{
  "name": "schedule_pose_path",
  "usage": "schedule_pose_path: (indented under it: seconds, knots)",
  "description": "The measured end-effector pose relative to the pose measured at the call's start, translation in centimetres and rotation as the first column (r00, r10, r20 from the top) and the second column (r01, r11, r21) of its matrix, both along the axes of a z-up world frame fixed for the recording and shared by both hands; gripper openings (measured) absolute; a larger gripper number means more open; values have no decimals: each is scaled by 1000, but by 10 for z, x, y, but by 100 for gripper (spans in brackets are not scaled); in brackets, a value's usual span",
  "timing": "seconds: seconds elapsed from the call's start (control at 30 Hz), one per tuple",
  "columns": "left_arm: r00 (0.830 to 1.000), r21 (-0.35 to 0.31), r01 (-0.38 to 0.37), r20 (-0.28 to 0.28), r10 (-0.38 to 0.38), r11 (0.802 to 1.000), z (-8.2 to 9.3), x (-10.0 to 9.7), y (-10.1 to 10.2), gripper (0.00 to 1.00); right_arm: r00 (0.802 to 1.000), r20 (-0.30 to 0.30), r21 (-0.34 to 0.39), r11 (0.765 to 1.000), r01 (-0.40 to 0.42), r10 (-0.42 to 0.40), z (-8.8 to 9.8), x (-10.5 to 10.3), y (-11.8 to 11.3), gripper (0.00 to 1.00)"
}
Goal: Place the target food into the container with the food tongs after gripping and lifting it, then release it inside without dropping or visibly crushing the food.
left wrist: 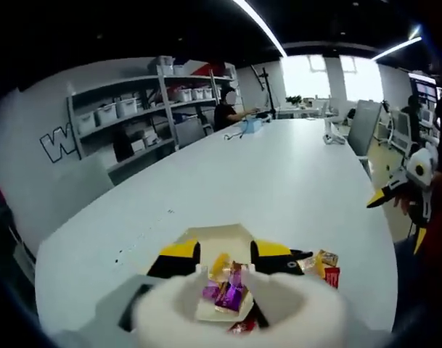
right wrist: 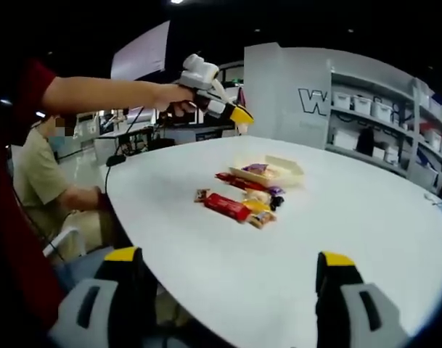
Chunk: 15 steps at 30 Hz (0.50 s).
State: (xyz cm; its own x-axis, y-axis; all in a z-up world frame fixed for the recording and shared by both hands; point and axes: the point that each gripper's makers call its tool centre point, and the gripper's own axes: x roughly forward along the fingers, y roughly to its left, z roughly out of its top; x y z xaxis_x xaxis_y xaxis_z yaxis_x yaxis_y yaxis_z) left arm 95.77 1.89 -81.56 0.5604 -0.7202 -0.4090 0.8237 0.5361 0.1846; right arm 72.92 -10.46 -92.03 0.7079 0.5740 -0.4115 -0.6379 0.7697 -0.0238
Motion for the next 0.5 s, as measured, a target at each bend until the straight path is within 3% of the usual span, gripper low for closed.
schedule_pose_path:
  seconds: [0.5]
  knots:
    - [999, 7, 23, -34, -23, 1000, -17, -15, 6, 26, 1000, -8, -3, 1000, -24, 24, -3, -2, 9, 99]
